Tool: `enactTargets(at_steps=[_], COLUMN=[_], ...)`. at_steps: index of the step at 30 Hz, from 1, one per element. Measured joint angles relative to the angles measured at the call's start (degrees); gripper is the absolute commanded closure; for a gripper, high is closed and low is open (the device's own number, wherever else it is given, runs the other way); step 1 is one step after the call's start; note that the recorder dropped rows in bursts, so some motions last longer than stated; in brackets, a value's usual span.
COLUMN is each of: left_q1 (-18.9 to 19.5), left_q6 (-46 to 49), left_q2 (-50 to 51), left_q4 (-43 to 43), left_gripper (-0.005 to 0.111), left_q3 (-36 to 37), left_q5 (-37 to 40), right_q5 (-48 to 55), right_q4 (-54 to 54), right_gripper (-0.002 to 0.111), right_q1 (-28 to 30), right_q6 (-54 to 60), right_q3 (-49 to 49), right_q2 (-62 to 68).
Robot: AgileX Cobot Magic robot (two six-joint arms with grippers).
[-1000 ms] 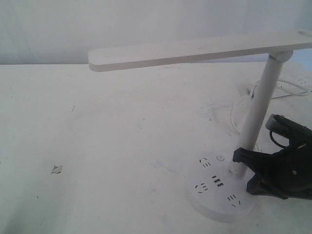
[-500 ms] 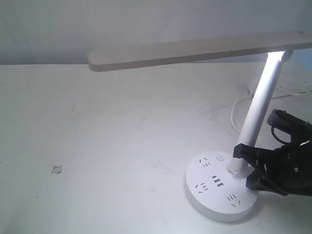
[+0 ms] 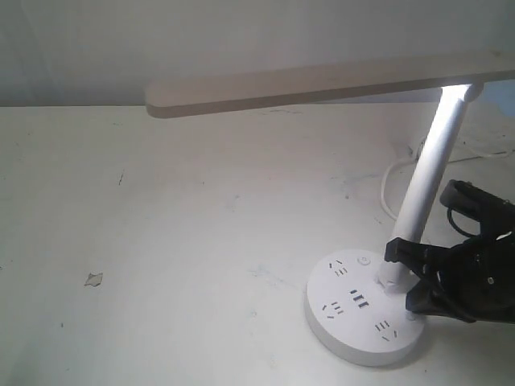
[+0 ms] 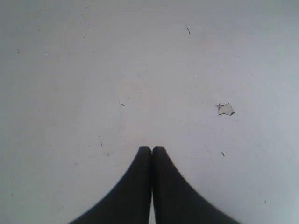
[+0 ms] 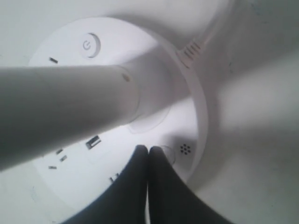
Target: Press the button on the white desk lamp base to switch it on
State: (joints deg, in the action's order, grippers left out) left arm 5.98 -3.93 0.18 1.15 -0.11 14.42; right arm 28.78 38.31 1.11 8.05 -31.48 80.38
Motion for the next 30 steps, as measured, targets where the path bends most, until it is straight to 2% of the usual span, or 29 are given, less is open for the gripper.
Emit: enactTargets(at_steps=[6,17,30], left_q1=[0.0,0.0,0.0], left_q6=[0.0,0.0,0.0], left_q2=[0.0,0.0,0.0], left_q4=[0.0,0.0,0.0], left_gripper=[0.107,0.107,0.107], left_q3=[0.0,0.0,0.0], left_q5=[0.0,0.0,0.0], right_q5=[3.32,14.97,17.46], right_q4=[-3.3,-16.56,-18.38], right_gripper=[0.108,0.108,0.108], right_q1=[0.0,0.0,0.0], right_q6=[0.05,-3.94,-3.94], right_q3=[0.0,0.0,0.0], right_q2=[-5.2,-18.52,-24.9])
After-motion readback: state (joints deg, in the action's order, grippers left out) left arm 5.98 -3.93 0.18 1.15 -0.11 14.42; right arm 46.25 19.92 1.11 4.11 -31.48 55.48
